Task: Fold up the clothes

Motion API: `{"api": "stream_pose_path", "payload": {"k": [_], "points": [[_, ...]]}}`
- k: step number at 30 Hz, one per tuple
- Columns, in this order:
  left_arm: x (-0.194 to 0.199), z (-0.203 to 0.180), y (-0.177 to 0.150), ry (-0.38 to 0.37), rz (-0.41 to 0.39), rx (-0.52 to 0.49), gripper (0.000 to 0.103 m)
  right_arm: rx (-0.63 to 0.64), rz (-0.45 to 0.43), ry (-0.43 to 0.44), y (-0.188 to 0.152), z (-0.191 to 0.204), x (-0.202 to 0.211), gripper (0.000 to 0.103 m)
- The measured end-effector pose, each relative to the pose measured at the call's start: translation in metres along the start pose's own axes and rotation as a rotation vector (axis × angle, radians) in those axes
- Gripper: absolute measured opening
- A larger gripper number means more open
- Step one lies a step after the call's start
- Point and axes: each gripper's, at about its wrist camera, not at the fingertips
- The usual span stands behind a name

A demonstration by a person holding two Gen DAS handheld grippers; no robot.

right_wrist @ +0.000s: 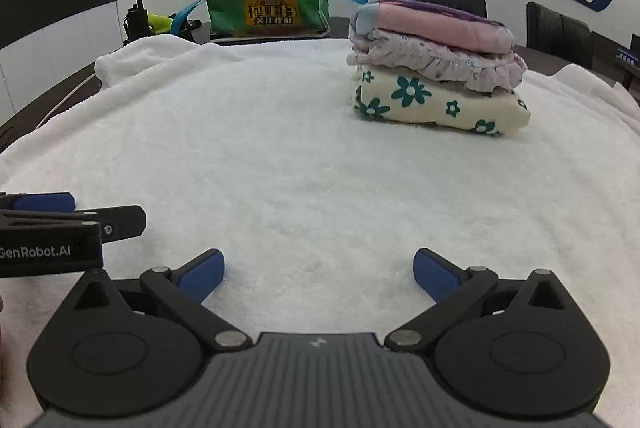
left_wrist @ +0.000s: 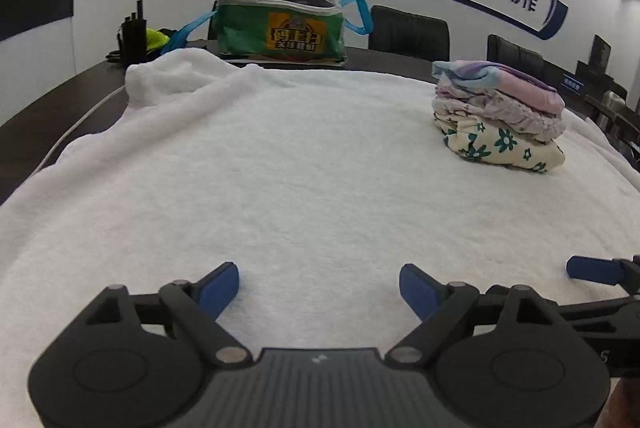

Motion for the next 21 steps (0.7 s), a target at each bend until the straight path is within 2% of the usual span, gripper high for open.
{"api": "stream_pose_path", "payload": {"k": [2,6,12,14,16,18,21], "points": [[0.001,0.001,0.004,-0.012,-0.001,0.029,0.088,-0.004,-0.014,-0.010,0.001,0.000,0.002,0.103],[0.000,-0.003,-0.001,-0.008,-0.025,0.001,0.094,0.009,-0.010,-0.035,-0.001,0.002,0.002,0.103],[0.005,-0.003,-0.004,0.006,-0.025,-0.005,0.095,0.054,-0.013,-0.056,-0.003,0.006,0.005,0.103],[0.006,-0.001,-0.005,0.010,-0.028,0.003,0.095,0.030,-0.007,-0.053,-0.002,-0.001,0.006,0.103],[0.004,-0.003,-0.005,0.006,-0.019,-0.010,0.103,0.001,-0.003,-0.058,-0.002,-0.009,0.003,0.103],[0.001,-0.007,-0.005,0.013,-0.008,-0.033,0.103,0.009,-0.006,-0.059,-0.002,-0.009,0.002,0.103],[-0.002,-0.016,-0.006,0.050,0.011,-0.081,0.103,0.058,-0.026,-0.107,-0.004,0.000,0.005,0.103]]}}
Point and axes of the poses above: each gripper's, at about its wrist camera, not at the fingertips, and x roughly against the way its jaws point, z to its left, y to its top, and after that the axes turned 1 degree about -z, right-handed
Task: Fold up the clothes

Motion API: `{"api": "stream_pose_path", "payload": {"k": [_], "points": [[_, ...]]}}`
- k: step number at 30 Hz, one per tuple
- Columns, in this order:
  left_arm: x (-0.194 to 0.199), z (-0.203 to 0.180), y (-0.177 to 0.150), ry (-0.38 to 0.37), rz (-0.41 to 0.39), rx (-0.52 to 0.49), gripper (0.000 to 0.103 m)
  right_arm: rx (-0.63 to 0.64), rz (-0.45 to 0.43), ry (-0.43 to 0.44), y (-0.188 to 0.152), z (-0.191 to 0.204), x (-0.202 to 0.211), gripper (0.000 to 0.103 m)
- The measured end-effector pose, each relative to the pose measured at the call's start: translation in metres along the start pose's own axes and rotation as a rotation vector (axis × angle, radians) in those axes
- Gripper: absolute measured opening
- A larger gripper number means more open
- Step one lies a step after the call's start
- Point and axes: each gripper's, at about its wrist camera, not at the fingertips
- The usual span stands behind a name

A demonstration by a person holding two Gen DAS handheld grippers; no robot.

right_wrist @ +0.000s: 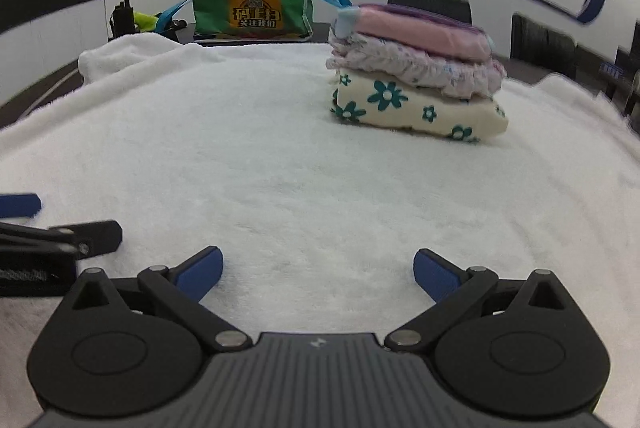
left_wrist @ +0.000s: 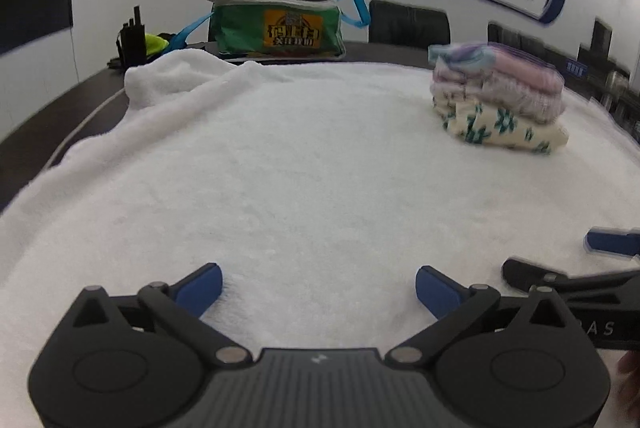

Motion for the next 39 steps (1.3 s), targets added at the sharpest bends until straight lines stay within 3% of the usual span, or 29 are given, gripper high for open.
{"api": "stream_pose_path", "payload": {"k": [3,9,39], "points": [[-0.001,0.000,-0.001,0.000,-0.001,0.000,0.103,0.018,-0.007,-0.017,0.001,0.003,0.000,0.103],[0.000,0.002,-0.001,-0.005,-0.006,0.008,0.103,-0.047,0.023,0.073,0.002,-0.010,-0.006,0.103],[0.001,0.003,-0.001,-0.010,-0.008,0.013,0.103,-0.049,0.022,0.067,0.002,-0.008,-0.006,0.103]]}}
Point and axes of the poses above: each gripper's, at about its wrist camera, not at the fingertips, and x roughly against the way its jaws point, z to its left, y to its top, and after that the axes turned 1 degree about -z, right-handed
